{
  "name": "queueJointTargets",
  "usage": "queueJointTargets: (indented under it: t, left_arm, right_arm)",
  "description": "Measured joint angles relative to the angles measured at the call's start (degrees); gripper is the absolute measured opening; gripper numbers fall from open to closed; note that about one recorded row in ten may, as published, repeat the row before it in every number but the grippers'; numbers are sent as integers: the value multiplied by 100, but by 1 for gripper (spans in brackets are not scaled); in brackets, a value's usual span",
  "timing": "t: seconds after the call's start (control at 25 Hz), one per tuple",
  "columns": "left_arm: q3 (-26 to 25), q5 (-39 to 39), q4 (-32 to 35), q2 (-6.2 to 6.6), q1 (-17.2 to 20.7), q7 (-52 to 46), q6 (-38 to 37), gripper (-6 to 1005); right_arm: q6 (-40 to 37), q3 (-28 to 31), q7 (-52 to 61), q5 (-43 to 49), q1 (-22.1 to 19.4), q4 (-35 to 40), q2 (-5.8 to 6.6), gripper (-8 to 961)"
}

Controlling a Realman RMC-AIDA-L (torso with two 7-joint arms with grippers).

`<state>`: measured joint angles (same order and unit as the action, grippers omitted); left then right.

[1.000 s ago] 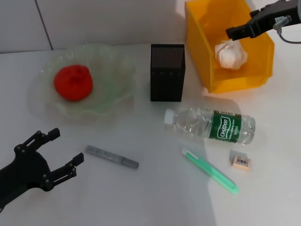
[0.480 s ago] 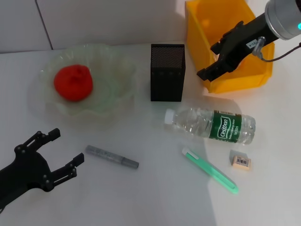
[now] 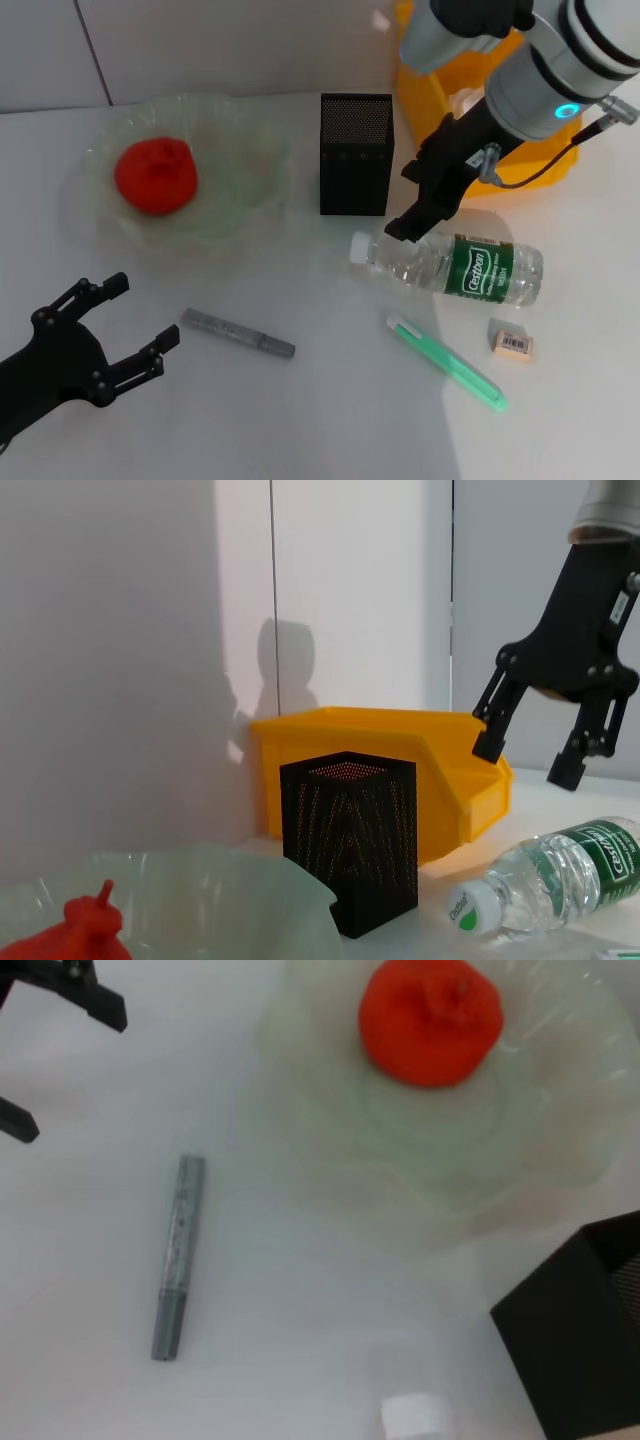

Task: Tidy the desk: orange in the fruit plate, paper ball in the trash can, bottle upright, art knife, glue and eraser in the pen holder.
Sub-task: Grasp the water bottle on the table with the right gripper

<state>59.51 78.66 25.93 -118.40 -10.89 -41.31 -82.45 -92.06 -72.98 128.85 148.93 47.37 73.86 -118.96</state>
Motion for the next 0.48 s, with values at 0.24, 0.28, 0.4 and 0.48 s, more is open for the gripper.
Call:
queueJointTargets:
  t: [0.24,0.28,0.4,0.48]
  left_arm:
    - [8,0,-27,-1,0,3,-1,873]
    - [8,0,-38,-4,0,8,-1,873]
    - [8,0,-58,-7,-1,19,-3,873]
    - [8,0,-61,-8,-1,20,-4,873]
  right_arm:
    - [498,-256,4,-4,158,-618,-21,767]
    - [585,-307,9,-16,166,-688,-26,767]
    - [881,-570,62,-36,199,-937,-31,767]
    - [1064,-702,85,-39,246,-1138,-40,767]
